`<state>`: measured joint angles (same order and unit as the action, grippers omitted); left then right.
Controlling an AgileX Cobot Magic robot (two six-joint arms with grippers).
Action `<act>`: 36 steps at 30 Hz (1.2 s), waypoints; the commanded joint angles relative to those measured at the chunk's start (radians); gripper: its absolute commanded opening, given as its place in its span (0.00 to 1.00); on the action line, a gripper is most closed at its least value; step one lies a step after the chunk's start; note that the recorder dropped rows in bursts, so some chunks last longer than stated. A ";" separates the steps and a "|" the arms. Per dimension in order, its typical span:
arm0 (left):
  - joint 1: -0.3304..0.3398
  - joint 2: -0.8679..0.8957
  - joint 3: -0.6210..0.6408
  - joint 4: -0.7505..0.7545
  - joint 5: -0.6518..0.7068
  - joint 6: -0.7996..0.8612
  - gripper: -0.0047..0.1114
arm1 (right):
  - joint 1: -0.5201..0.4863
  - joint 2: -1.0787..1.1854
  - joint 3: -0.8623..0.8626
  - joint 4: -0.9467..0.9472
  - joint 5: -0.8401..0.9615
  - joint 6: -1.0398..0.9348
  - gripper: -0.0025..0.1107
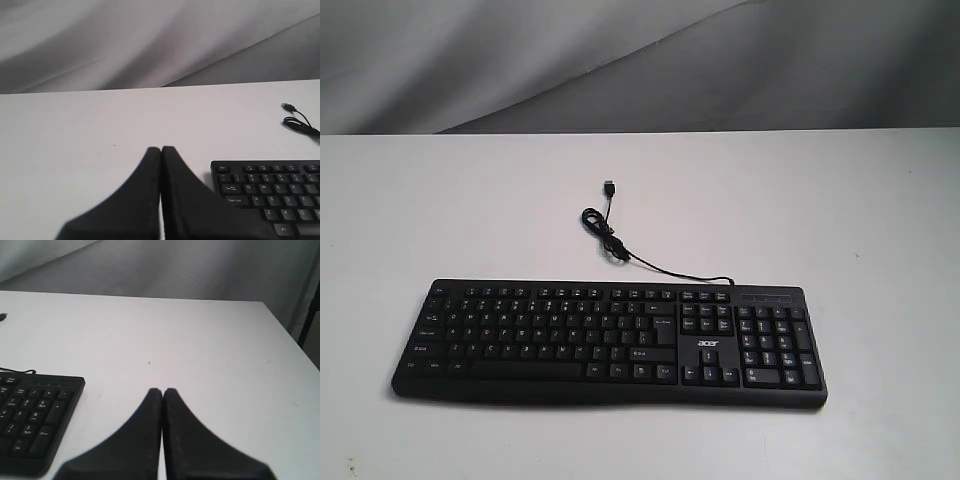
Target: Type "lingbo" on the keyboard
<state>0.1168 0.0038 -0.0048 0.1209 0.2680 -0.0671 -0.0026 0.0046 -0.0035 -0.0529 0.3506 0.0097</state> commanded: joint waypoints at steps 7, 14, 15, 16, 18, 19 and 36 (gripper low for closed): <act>-0.005 -0.004 0.005 -0.004 -0.006 -0.002 0.04 | -0.009 -0.005 0.004 -0.011 -0.025 -0.015 0.02; -0.005 -0.004 0.005 -0.004 -0.006 -0.002 0.04 | -0.009 -0.005 0.004 -0.021 -0.340 -0.018 0.02; -0.005 -0.004 0.005 -0.004 -0.006 -0.002 0.04 | -0.009 -0.005 0.004 -0.021 -0.390 -0.018 0.02; -0.005 -0.004 0.005 -0.004 -0.006 -0.002 0.04 | -0.009 -0.005 0.004 -0.021 -0.420 -0.018 0.02; -0.005 -0.004 0.005 -0.004 -0.006 -0.002 0.04 | -0.009 -0.005 0.004 -0.021 -0.450 -0.010 0.02; -0.005 -0.004 0.005 -0.004 -0.006 -0.002 0.04 | -0.009 -0.005 0.004 -0.021 -0.478 -0.010 0.02; -0.005 -0.004 0.005 -0.004 -0.006 -0.002 0.04 | -0.009 0.212 -0.242 -0.155 -0.594 0.478 0.02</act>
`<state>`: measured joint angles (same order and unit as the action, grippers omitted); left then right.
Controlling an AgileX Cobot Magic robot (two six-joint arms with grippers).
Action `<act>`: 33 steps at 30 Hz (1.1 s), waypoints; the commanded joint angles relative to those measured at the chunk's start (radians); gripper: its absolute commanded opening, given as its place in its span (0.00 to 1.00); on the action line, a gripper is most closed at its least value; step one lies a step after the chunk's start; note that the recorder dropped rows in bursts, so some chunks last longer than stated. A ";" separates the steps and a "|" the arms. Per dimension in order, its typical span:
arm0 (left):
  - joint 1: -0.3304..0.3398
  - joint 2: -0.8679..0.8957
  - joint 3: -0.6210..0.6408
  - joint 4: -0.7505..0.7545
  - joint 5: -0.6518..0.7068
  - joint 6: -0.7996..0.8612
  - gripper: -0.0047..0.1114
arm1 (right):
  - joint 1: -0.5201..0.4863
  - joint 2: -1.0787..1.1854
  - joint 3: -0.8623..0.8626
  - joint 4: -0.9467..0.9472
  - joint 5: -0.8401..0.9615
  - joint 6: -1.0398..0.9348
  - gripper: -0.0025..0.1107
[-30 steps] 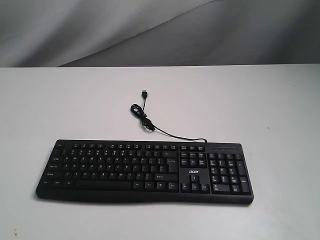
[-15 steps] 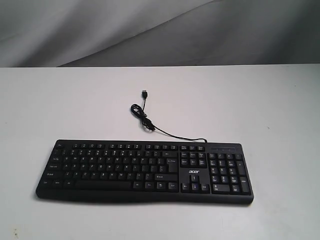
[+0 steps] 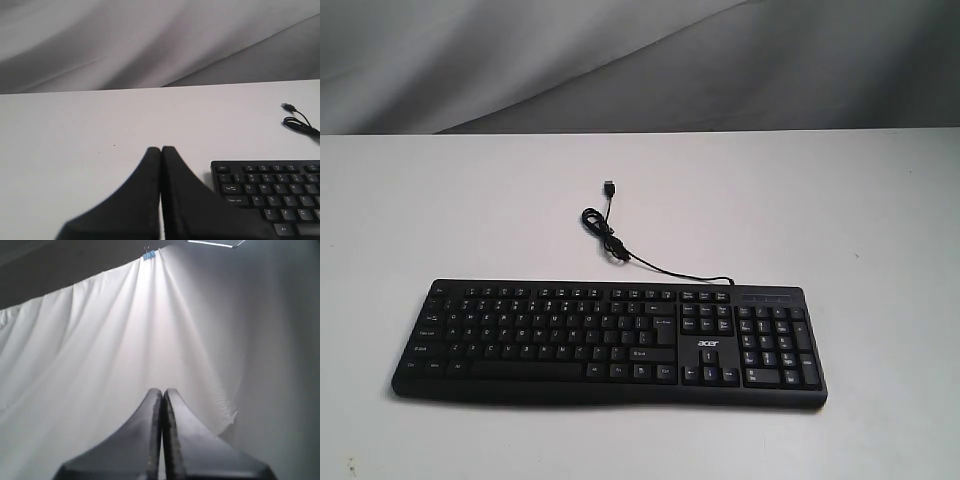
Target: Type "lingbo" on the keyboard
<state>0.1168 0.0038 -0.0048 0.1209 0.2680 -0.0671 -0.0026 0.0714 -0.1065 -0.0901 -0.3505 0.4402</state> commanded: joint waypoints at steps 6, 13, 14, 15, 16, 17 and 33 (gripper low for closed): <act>-0.005 -0.004 0.005 -0.004 -0.006 -0.002 0.04 | -0.007 0.544 -0.405 -0.223 0.255 0.061 0.02; -0.005 -0.004 0.005 -0.004 -0.006 -0.002 0.04 | 0.020 1.096 -0.741 -0.276 0.614 -0.007 0.02; -0.005 -0.004 0.005 -0.004 -0.006 -0.002 0.04 | 0.036 1.154 -0.771 -0.260 0.658 -0.041 0.02; -0.005 -0.004 0.005 -0.004 -0.006 -0.002 0.04 | 0.055 1.209 -0.796 -0.239 0.679 -0.097 0.02; -0.005 -0.004 0.005 -0.004 -0.006 -0.002 0.04 | 0.088 1.287 -0.824 -0.206 0.691 -0.172 0.02; -0.005 -0.004 0.005 -0.004 -0.006 -0.002 0.04 | 0.114 1.335 -0.840 -0.165 0.691 -0.260 0.02; -0.005 -0.004 0.005 -0.004 -0.006 -0.002 0.04 | 0.582 1.862 -1.143 1.012 0.966 -1.746 0.02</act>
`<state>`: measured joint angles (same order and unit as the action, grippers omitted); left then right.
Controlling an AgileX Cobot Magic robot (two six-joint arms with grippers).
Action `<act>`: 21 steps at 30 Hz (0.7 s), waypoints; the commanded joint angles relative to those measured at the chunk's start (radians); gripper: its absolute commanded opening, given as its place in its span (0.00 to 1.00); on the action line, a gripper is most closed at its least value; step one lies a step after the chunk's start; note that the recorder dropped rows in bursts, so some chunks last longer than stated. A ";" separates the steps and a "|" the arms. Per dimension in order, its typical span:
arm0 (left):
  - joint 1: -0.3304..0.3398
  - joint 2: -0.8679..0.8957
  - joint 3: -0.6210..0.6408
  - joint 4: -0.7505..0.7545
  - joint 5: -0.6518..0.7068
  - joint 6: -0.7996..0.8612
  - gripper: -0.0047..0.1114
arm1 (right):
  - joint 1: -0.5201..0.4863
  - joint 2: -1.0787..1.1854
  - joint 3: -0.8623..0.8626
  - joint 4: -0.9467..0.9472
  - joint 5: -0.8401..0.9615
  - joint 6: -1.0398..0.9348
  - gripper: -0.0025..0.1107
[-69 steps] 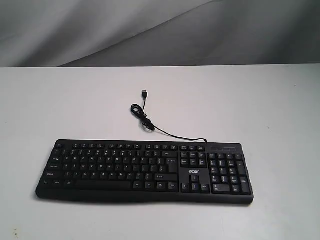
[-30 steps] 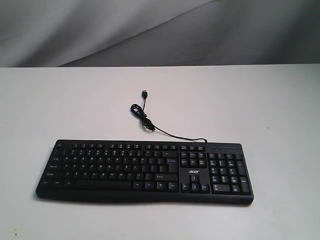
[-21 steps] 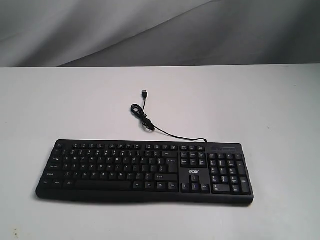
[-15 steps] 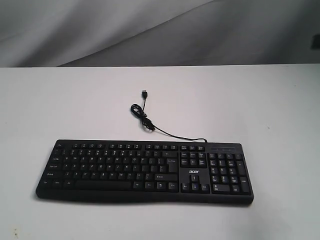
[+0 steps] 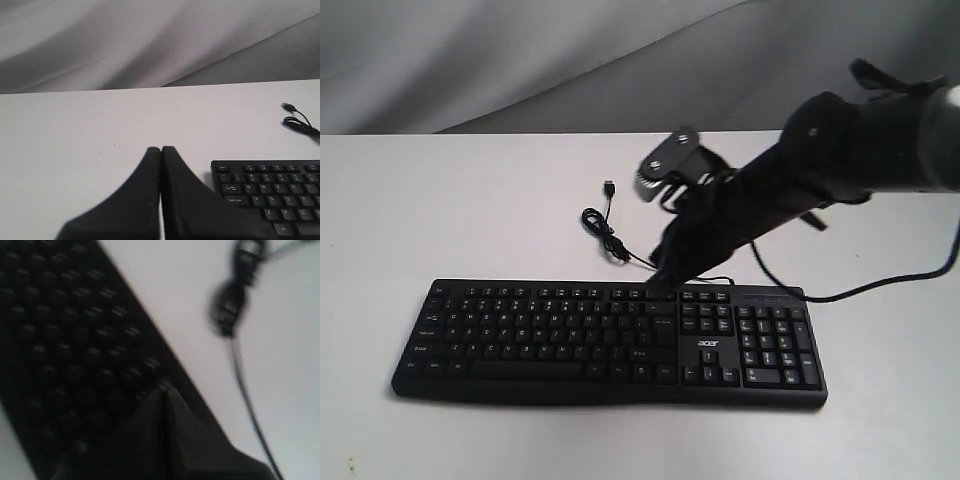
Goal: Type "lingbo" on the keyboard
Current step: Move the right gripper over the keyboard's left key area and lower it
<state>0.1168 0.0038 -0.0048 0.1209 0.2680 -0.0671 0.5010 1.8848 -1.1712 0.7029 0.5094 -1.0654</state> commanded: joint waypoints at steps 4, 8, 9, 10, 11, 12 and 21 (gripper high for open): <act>-0.005 -0.004 0.005 -0.004 -0.006 -0.002 0.04 | 0.141 0.080 -0.110 0.268 0.022 -0.320 0.02; -0.005 -0.004 0.005 -0.004 -0.006 -0.002 0.04 | 0.172 0.098 -0.110 0.265 0.035 -0.318 0.02; -0.005 -0.004 0.005 -0.004 -0.006 -0.002 0.04 | 0.176 0.103 -0.107 0.257 0.035 -0.315 0.02; -0.005 -0.004 0.005 -0.004 -0.006 -0.002 0.04 | 0.178 0.108 -0.104 0.245 0.029 -0.314 0.02; -0.005 -0.004 0.005 -0.004 -0.006 -0.002 0.04 | 0.178 0.112 -0.104 0.236 0.029 -0.314 0.02; -0.005 -0.004 0.005 -0.004 -0.006 -0.002 0.04 | 0.178 0.118 -0.104 0.224 0.027 -0.310 0.02; -0.005 -0.004 0.005 -0.004 -0.006 -0.002 0.04 | 0.173 0.156 -0.091 0.110 0.014 -0.223 0.02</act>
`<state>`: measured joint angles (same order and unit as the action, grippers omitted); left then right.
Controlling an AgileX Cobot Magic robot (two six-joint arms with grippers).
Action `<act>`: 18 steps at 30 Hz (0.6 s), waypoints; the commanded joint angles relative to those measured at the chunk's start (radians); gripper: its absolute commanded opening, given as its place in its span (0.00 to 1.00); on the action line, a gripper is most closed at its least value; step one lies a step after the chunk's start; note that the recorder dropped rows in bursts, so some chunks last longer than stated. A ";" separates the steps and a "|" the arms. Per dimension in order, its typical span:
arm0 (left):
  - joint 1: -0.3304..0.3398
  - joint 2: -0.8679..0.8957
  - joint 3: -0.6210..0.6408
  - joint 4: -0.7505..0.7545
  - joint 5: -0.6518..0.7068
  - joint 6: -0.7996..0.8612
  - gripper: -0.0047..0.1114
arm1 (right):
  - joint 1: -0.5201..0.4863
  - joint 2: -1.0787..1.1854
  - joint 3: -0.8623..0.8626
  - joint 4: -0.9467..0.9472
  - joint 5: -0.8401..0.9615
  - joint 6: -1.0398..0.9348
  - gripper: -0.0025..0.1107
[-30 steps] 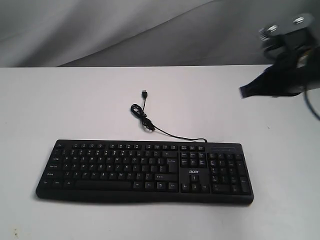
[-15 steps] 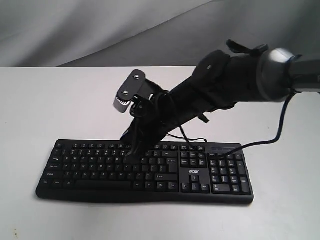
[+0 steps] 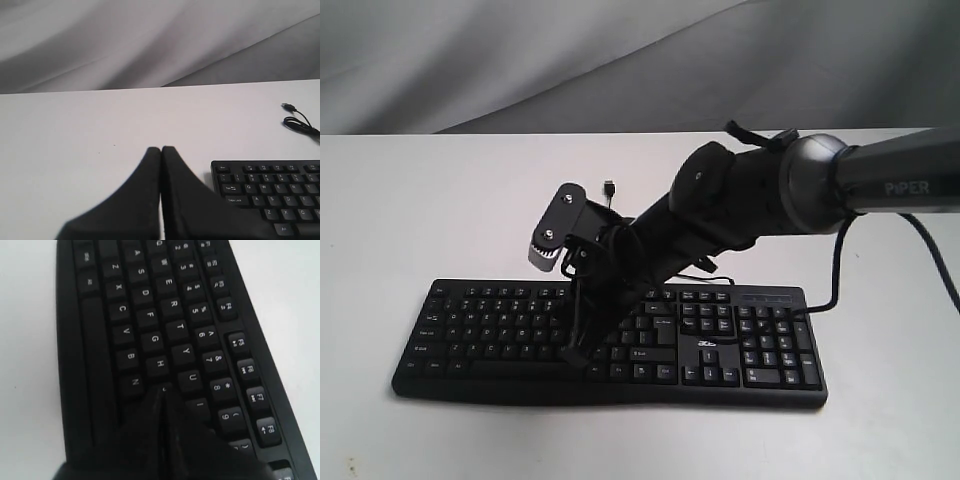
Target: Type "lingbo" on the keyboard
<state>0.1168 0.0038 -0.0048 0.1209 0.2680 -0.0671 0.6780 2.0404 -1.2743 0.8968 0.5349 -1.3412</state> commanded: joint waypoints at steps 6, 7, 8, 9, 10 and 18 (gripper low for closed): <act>-0.005 -0.004 0.005 -0.004 -0.006 -0.002 0.04 | -0.006 0.005 0.012 -0.128 -0.012 0.084 0.02; -0.005 -0.004 0.005 -0.004 -0.006 -0.002 0.04 | -0.006 0.012 0.012 -0.131 -0.012 0.088 0.02; -0.005 -0.004 0.005 -0.004 -0.006 -0.002 0.04 | -0.006 0.015 0.012 -0.131 -0.014 0.090 0.02; -0.005 -0.004 0.005 -0.004 -0.006 -0.002 0.04 | -0.006 0.021 0.012 -0.131 -0.014 0.090 0.02; -0.005 -0.004 0.005 -0.004 -0.006 -0.002 0.04 | -0.006 0.023 0.012 -0.131 -0.014 0.090 0.02; -0.005 -0.004 0.005 -0.004 -0.006 -0.002 0.04 | -0.006 0.023 0.012 -0.149 -0.036 0.094 0.02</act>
<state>0.1168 0.0038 -0.0048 0.1209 0.2680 -0.0671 0.6780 2.0643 -1.2639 0.7526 0.5057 -1.2526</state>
